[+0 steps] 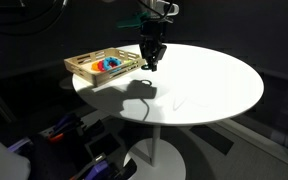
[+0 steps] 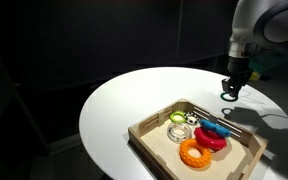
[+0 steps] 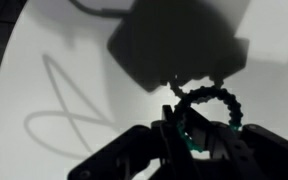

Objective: Remove the dark green ring from the box

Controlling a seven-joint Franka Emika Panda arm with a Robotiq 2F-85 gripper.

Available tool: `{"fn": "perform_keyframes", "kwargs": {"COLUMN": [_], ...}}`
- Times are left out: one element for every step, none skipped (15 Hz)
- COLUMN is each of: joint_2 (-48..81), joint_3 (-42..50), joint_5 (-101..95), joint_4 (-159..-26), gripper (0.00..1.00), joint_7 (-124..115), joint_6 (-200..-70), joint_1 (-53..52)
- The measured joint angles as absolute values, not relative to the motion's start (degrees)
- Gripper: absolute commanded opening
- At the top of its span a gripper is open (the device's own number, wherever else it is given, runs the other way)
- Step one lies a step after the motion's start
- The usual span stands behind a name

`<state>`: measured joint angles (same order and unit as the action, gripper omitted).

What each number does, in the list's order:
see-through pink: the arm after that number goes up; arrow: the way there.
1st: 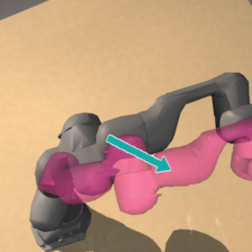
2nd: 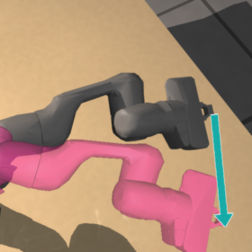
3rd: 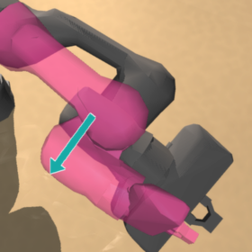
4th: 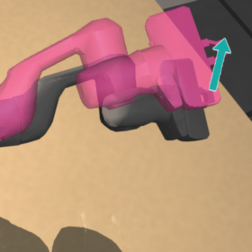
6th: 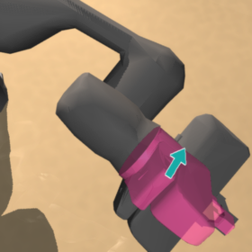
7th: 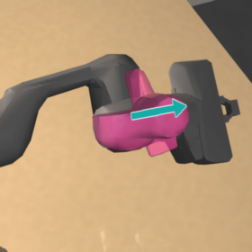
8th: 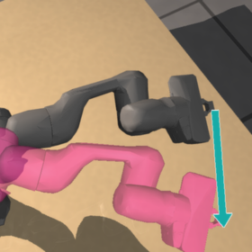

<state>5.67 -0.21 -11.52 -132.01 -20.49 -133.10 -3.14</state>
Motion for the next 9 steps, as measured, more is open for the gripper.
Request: {"fn": "perform_keyframes", "kwargs": {"joint_2": [5.69,5.72,5.75,5.78,5.82,5.87,5.92,6.00,6.09], "joint_3": [0.05,0.32,0.54,0.76,0.99,1.21,1.39,1.56,1.73], "joint_5": [-11.52,-11.52,-11.52,-11.52,-11.52,-11.52,-11.52,-11.52,-11.52], "joint_4": [-132.15,-132.32,-132.50,-132.76,-133.04,-133.32,-133.64,-133.84,-133.92], "gripper": [0.07,0.07,0.07,0.07,0.08,0.43,0.44,0.51,0.57], "joint_7": [-20.49,-20.49,-20.49,-20.49,-20.49,-20.49,-20.49,-20.49,-20.46], "joint_6": [-132.80,-132.53,-132.32,-132.14,-131.95,-131.73,-131.55,-131.34,-131.09], "joint_1": [-2.86,-2.69,-2.51,-2.32,-2.12,-1.92,-1.69,-1.50,-1.40]}}
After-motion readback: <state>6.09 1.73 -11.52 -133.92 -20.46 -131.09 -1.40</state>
